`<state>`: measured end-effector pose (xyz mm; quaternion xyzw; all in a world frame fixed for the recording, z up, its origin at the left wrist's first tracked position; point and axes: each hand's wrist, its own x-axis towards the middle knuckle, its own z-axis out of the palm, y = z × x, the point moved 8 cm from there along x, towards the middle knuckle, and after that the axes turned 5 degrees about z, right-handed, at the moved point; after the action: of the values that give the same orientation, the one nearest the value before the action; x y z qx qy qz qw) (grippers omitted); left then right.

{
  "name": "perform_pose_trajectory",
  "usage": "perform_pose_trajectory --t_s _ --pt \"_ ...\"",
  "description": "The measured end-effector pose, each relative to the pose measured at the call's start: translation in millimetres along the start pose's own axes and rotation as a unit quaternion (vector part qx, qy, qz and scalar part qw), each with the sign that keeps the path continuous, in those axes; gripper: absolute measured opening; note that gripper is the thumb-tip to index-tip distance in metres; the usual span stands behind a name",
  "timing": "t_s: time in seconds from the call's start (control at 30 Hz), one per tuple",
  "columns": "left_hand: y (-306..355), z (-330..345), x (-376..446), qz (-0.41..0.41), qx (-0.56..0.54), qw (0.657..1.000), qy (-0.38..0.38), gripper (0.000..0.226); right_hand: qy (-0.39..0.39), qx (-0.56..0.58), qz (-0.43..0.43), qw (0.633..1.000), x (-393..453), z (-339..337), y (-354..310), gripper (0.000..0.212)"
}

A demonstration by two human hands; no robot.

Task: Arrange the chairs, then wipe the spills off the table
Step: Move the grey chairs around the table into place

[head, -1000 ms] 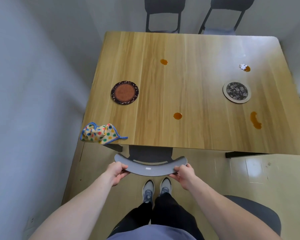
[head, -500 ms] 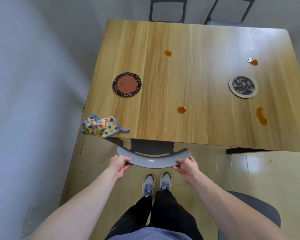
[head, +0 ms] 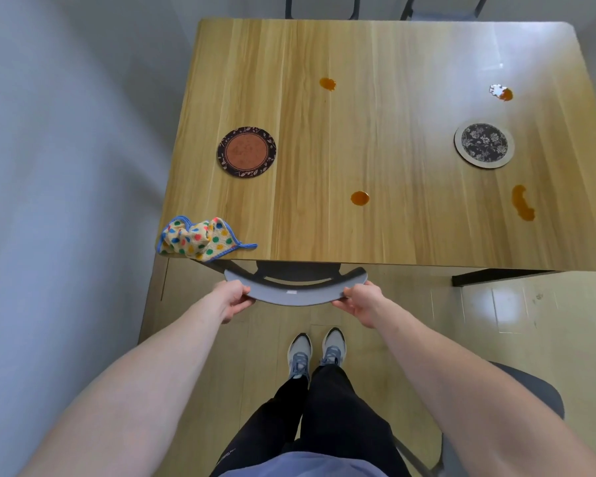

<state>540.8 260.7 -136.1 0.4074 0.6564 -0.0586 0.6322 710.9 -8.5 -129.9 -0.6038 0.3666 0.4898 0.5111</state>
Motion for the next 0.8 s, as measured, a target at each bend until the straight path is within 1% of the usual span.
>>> perform_pose_trajectory --t_s 0.17,0.23,0.3,0.37,0.43,0.5,0.6,0.7,0.8 --pt "-1 -6 -18 0.04 0.07 0.997 -0.007 0.028 0.013 -0.097 -0.028 0.995 -18 -9 2 0.056" --pt "-2 -8 -30 0.074 0.14 0.987 -0.011 0.03 0.031 -0.16 -0.05 0.985 -31 -14 5 0.057" --pt "-9 -8 -43 0.105 0.193 0.975 -0.032 0.032 0.052 -0.244 -0.077 0.965 -45 -18 11 0.055" --pt "-22 -4 -62 0.125 0.222 0.964 -0.072 0.029 0.058 -0.329 -0.113 0.936 -62 -18 21 0.054" --pt "-37 3 -78 0.145 0.241 0.953 -0.115 0.022 0.047 -0.385 -0.148 0.91 -74 -15 37 0.056" --pt "-50 6 -95 0.176 0.256 0.94 -0.143 0.018 0.04 -0.426 -0.184 0.885 -86 -15 51 0.056" --pt "-67 8 -114 0.237 0.321 0.903 -0.157 0.014 0.05 -0.479 -0.22 0.849 -101 -22 69 0.053" --pt "-75 8 -131 0.296 0.407 0.851 -0.15 0.019 0.053 -0.495 -0.238 0.834 -114 -34 80 0.053" --pt "-78 8 -146 0.325 0.45 0.82 -0.136 0.023 0.061 -0.505 -0.259 0.821 -123 -45 83 0.054"
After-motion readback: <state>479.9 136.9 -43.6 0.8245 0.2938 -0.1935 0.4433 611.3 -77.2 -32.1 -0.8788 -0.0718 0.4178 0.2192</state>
